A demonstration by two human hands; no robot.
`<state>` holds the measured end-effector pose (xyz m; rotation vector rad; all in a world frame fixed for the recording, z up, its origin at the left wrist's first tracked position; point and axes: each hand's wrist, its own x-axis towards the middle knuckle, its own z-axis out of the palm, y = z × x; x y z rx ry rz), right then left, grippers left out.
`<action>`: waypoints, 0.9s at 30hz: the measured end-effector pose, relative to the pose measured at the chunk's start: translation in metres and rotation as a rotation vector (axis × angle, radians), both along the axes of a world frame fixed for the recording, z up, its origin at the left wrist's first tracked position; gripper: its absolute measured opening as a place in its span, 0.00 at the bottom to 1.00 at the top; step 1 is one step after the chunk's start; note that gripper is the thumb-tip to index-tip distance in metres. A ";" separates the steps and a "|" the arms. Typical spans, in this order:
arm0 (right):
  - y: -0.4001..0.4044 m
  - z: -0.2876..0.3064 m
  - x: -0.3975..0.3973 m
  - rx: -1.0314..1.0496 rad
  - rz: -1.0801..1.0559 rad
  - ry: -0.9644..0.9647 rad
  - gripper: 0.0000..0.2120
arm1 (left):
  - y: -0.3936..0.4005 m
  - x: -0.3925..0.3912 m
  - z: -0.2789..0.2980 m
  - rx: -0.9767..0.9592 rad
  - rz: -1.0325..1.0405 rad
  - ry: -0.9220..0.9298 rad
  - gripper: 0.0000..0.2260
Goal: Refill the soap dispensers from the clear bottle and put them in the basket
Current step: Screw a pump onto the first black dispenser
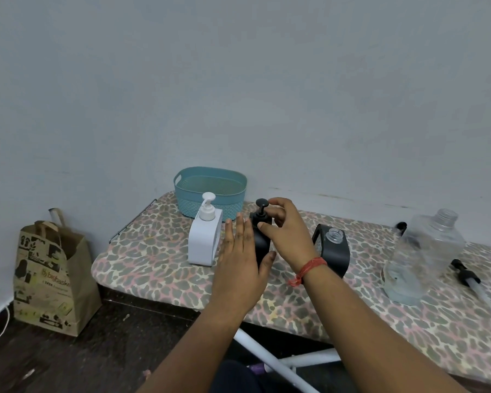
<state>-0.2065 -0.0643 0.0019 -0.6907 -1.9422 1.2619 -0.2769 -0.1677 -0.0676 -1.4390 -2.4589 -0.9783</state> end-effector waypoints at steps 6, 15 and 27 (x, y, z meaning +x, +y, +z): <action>0.001 0.002 0.001 0.058 -0.032 -0.012 0.22 | 0.002 0.002 0.001 0.003 -0.002 -0.006 0.36; -0.002 0.009 -0.005 0.061 -0.018 -0.031 0.25 | -0.001 0.002 -0.001 -0.005 0.004 0.038 0.36; 0.001 0.006 0.000 0.075 -0.040 -0.041 0.24 | -0.002 -0.001 -0.001 -0.046 0.068 0.186 0.37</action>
